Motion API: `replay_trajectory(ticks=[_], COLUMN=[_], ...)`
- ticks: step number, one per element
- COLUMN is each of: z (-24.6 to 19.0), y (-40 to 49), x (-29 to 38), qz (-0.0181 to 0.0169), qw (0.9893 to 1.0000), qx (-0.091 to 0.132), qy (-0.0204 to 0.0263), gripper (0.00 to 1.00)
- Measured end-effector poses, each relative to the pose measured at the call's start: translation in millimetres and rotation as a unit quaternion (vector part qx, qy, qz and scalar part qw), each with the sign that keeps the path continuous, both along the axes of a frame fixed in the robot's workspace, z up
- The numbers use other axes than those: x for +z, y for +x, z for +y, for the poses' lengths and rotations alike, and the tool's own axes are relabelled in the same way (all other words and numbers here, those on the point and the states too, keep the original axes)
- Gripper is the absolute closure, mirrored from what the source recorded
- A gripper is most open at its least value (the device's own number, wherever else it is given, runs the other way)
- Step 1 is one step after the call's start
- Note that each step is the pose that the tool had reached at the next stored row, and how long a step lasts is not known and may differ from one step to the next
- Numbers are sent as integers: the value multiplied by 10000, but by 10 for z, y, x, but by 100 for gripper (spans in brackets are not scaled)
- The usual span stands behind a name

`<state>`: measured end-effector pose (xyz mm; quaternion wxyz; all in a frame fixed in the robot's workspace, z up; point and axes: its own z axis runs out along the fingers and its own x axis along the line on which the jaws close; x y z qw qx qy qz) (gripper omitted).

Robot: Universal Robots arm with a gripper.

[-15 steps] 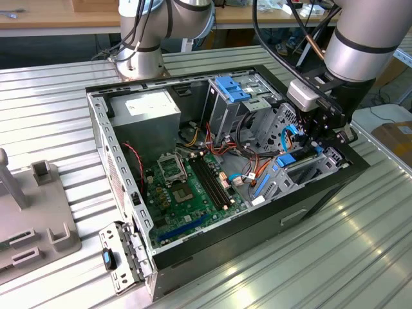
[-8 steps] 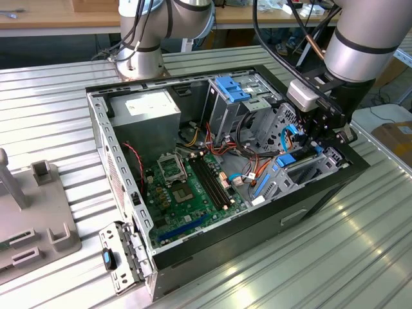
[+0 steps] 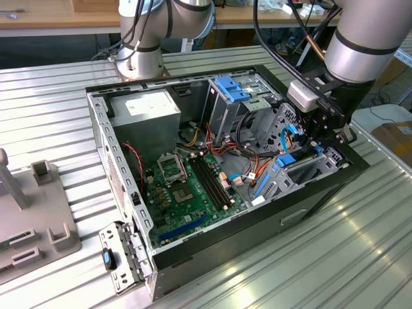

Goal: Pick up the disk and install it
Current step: 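Insert the first disk wire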

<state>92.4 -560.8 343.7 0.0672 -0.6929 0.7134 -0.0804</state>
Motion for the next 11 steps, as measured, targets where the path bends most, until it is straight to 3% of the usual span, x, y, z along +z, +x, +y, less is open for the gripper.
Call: replay_trajectory(ticks=[11], z=[-10], y=[0], x=[-26], qz=[0], qw=[10000], qx=[0], qy=[0], gripper=[84])
